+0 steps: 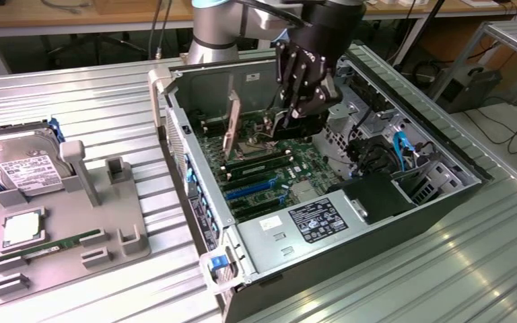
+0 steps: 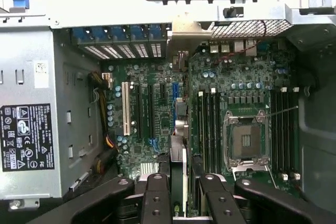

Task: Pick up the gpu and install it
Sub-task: 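Insert the gpu into the slot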

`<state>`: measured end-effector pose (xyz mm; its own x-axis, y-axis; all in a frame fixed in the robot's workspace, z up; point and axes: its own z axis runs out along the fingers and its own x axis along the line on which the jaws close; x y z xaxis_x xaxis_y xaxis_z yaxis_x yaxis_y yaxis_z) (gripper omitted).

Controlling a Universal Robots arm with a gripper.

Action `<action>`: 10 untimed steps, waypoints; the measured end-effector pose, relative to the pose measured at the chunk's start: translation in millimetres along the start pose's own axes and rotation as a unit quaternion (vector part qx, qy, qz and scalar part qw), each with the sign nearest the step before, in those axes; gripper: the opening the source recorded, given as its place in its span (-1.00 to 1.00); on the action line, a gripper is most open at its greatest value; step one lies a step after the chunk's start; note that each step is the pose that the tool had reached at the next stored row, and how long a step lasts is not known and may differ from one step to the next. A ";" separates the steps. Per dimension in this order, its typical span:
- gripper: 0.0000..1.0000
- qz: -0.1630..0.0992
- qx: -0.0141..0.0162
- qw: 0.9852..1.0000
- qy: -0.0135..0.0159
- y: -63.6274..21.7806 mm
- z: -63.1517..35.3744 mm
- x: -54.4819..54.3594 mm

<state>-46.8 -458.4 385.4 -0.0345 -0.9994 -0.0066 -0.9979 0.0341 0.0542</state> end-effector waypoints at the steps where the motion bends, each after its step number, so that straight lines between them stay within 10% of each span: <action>1: -0.47 0.000 0.001 1.000 0.000 1.6 1.2 0.2; 10: -0.47 0.000 0.002 1.000 0.000 14.7 17.6 1.4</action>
<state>-62.5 -459.2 368.6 -0.0345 -0.9994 -0.0069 -0.9981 0.0341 0.0506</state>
